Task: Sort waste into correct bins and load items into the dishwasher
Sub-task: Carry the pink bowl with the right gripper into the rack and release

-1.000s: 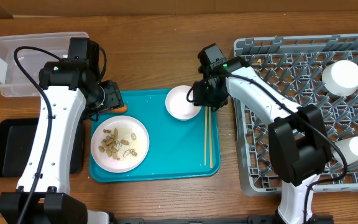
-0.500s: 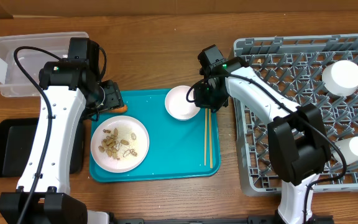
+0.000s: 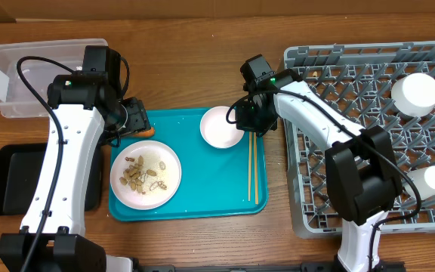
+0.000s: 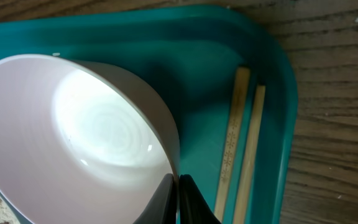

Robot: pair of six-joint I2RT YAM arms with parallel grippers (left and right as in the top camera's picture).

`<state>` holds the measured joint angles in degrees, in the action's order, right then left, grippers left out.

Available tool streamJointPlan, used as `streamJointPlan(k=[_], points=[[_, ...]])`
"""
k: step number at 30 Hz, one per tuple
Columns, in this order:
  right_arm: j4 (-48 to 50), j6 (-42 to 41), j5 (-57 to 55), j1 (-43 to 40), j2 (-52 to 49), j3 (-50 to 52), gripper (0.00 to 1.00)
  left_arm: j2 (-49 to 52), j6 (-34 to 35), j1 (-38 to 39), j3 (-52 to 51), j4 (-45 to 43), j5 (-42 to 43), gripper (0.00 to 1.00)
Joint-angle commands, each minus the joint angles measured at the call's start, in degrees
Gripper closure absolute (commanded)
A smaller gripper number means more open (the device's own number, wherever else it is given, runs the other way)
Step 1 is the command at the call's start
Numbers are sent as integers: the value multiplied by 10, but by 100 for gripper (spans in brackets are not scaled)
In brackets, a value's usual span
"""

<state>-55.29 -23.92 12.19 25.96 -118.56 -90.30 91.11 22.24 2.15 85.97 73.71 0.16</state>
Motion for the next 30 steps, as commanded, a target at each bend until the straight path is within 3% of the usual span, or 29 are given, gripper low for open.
streamJointPlan(k=[1,9,15,18,24,30], points=[[-13,3,-23,-5,26,-23,96,-5,-4,1,8,-1,-6,31],[-98,56,-217,-21,148,-113,96,-5,-4,1,8,-3,-6,31],[-110,78,-577,-47,211,-116,96,-5,-4,1,8,-6,-6,31],[-112,66,-696,-71,209,-110,96,-5,-4,1,8,-6,-6,31],[-101,-69,-803,-139,205,-55,96,-5,-4,1,8,-7,-6,31],[9,-50,-835,-212,204,43,96,-5,-7,1,8,-7,-6,31]])
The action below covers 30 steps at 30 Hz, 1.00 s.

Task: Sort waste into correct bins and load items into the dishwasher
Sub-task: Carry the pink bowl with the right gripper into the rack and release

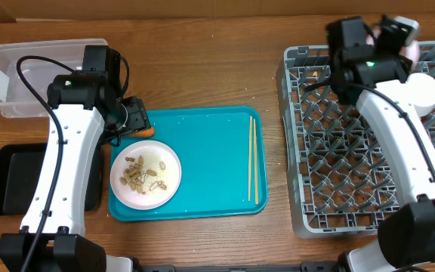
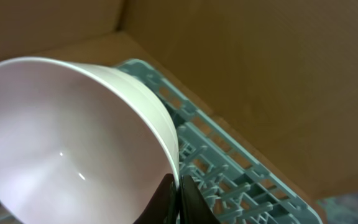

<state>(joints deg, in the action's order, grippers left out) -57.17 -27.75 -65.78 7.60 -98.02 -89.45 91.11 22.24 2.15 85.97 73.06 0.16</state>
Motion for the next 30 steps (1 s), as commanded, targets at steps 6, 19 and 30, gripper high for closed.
streamJointPlan(k=[6,19,30], points=[[115,14,-23,-52,-7,130,96,-5,-6,3,8,-2,-5,31],[111,9,28,-48,-48,174,96,-5,-6,5,8,-3,-6,29],[110,9,-25,1,-47,174,96,-5,-6,5,8,-3,-6,29]])
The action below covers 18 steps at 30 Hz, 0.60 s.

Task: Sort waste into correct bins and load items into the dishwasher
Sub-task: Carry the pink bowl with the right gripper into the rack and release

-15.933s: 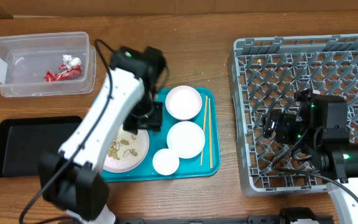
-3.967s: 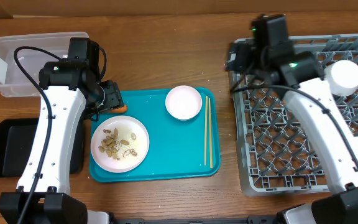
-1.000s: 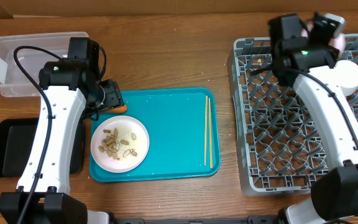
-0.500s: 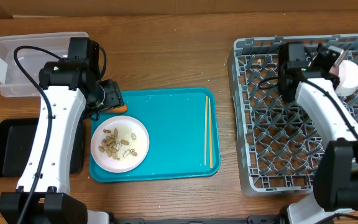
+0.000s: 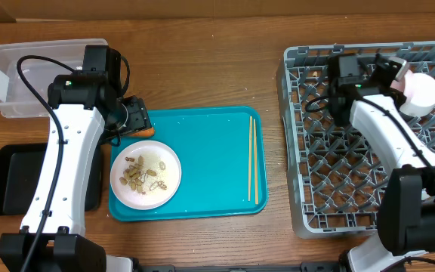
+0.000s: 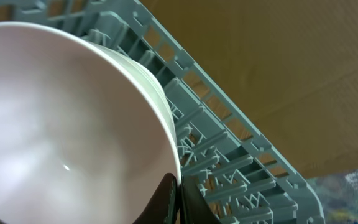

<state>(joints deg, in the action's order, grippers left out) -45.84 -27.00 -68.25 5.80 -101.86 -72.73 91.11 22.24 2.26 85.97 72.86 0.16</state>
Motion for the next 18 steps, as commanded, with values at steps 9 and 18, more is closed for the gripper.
streamJointPlan(k=[9,18], points=[[-34,-1,17,37,-9,7,96,-5,-6,3,8,-1,-6,28],[-83,-51,20,66,-9,7,96,-5,-6,3,8,-1,-6,27]])
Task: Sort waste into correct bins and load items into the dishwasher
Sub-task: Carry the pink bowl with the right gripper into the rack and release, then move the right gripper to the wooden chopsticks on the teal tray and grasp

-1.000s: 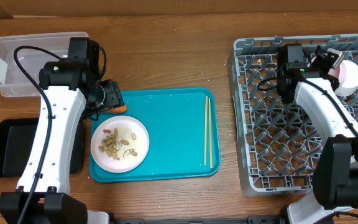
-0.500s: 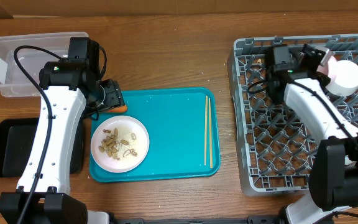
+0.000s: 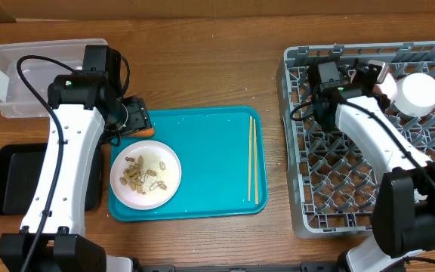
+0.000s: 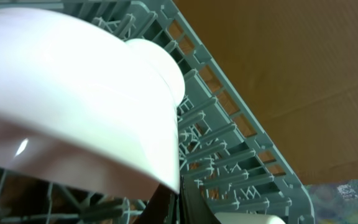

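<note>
My right gripper (image 4: 178, 200) is shut on the rim of a white bowl (image 4: 73, 93). The bowl is tipped with its outside and base toward the camera, low over the back rows of the grey dish rack (image 4: 229, 155). In the overhead view that gripper (image 3: 378, 75) holds the bowl (image 3: 387, 81) beside a white cup (image 3: 418, 92) standing in the rack (image 3: 368, 189). A plate of food scraps (image 3: 146, 175) and two chopsticks (image 3: 253, 159) lie on the teal tray (image 3: 202, 204). My left gripper (image 3: 138, 121) sits at the tray's back left corner by an orange scrap (image 3: 149, 130).
A clear plastic bin (image 3: 21, 75) stands at the back left, with a black tray (image 3: 13, 177) in front of it. The left arm stretches over the table's left side. A cardboard wall rises behind the rack.
The bowl has turned over, from its inside facing the wrist camera to its outside and base. My right gripper sits slightly further left over the rack's back rows. The left arm is unchanged.
First my right gripper was shut on the bowl's rim on the teal tray. Then it held the bowl above the rack's back edge, and later low in the rack beside the white cup. Now the bowl is tipped mouth-down there. The left arm stayed put throughout.
</note>
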Robot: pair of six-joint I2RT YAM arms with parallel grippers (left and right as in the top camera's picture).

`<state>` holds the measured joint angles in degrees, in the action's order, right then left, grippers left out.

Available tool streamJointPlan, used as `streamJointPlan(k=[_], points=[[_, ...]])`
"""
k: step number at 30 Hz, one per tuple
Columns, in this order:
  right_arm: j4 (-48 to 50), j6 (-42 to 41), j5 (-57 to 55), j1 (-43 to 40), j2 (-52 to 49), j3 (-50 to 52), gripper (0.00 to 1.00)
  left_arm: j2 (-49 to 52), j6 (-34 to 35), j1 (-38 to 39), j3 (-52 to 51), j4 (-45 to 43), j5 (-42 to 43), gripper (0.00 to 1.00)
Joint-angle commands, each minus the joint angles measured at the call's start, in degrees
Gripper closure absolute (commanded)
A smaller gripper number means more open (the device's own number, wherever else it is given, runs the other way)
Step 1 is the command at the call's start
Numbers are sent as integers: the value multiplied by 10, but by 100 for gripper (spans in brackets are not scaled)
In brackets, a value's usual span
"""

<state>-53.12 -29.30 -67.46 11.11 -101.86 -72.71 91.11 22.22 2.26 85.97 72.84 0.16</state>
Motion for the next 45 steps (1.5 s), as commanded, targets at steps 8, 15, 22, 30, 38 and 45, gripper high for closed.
streamJointPlan(k=[8,15,22,30,38,45], points=[[-75,-55,96,54,-9,6,81,-5,-7,3,8,0,-6,27],[-136,-104,163,79,41,-12,36,-5,-10,3,8,0,-6,27],[-118,-7,393,79,138,-61,32,-5,-10,3,8,1,-6,27],[-70,122,791,93,185,-68,30,-5,-10,3,8,2,-6,24],[-74,90,795,180,120,-63,30,-5,-10,4,8,4,-5,20],[-68,31,771,226,12,-63,35,-5,-10,4,8,8,-6,20]])
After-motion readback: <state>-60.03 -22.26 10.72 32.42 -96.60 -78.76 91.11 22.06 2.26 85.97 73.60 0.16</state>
